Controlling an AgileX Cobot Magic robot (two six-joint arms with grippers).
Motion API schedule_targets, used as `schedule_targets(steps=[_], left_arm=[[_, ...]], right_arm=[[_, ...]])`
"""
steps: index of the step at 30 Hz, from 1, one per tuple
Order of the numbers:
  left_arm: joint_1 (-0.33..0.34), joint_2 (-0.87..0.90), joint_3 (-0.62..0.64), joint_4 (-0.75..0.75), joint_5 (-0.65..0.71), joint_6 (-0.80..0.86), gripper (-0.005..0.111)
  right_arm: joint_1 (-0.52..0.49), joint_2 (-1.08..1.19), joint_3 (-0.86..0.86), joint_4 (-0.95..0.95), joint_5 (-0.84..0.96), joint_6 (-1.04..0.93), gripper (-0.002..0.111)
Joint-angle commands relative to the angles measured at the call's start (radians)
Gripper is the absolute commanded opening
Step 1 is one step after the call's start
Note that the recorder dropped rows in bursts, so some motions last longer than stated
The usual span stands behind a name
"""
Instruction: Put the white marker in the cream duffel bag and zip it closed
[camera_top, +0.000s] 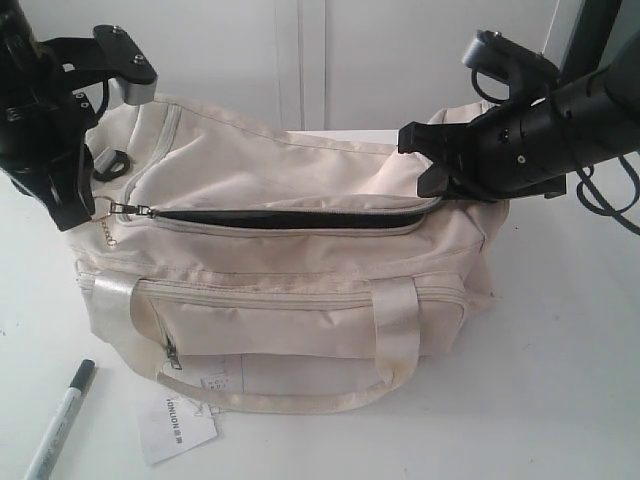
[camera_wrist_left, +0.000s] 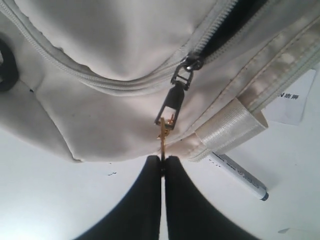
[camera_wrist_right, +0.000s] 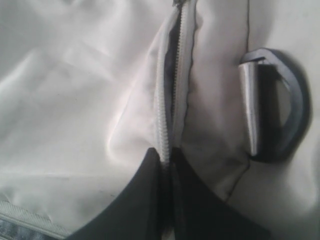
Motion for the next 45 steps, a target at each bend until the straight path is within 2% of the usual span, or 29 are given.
schedule_targets(steps=[1, 8, 16, 19, 24, 26, 30, 31, 32, 33, 34, 35, 38, 41, 45], left_arm=[[0.028, -0.015, 0.006, 0.019, 0.095, -0.009, 0.000], [0.084, -0.015, 0.006, -0.031, 0.095, -0.007, 0.000], [0.084, -0.015, 0.006, -0.075, 0.095, -0.006, 0.000], [0.084, -0.015, 0.006, -0.091, 0.095, -0.006, 0.000], [0.084, -0.015, 0.006, -0.099, 0.095, -0.006, 0.000], [0.084, -0.015, 0.006, -0.116, 0.095, -0.006, 0.000], [0.084, -0.015, 0.006, -0.123, 0.095, -0.006, 0.000], [0.084, -0.015, 0.006, -0.123, 0.095, -0.006, 0.000], [0.084, -0.015, 0.006, -0.125, 0.095, -0.006, 0.000], [0.084, -0.015, 0.006, -0.127, 0.095, -0.006, 0.000], [0.084, -0.015, 0.006, -0.134, 0.095, -0.006, 0.000], [0.084, -0.015, 0.006, -0.139, 0.095, -0.003, 0.000], [0.084, -0.015, 0.006, -0.143, 0.095, -0.003, 0.000], [0.084, -0.015, 0.006, -0.143, 0.095, -0.003, 0.000], [0.084, -0.015, 0.006, -0.143, 0.095, -0.003, 0.000]], right_arm=[[-0.001, -0.011, -0.006, -0.019, -0.014, -0.008, 0.000], [-0.001, -0.011, -0.006, -0.019, -0.014, -0.008, 0.000], [-0.001, -0.011, -0.009, -0.018, 0.018, -0.033, 0.002], [-0.001, -0.016, -0.010, -0.018, 0.016, -0.033, 0.013], [-0.001, -0.035, -0.020, -0.021, 0.014, -0.035, 0.045], [-0.001, -0.077, -0.031, -0.021, 0.016, -0.035, 0.053], [-0.001, -0.177, -0.080, -0.012, 0.066, -0.055, 0.053], [-0.001, -0.188, -0.080, 0.001, 0.069, -0.112, 0.053], [0.016, -0.197, -0.080, 0.028, 0.107, -0.325, 0.051], [0.023, -0.197, -0.080, 0.040, 0.151, -0.427, 0.049], [0.046, -0.188, -0.080, 0.079, 0.254, -0.694, 0.046], [0.062, -0.178, -0.080, 0.111, 0.307, -0.845, 0.045], [0.116, -0.145, -0.080, 0.272, 0.315, -1.138, 0.045], [0.178, -0.108, -0.087, 0.407, 0.251, -1.175, 0.045], [0.259, 0.003, -0.162, 0.378, 0.215, -1.182, 0.045]])
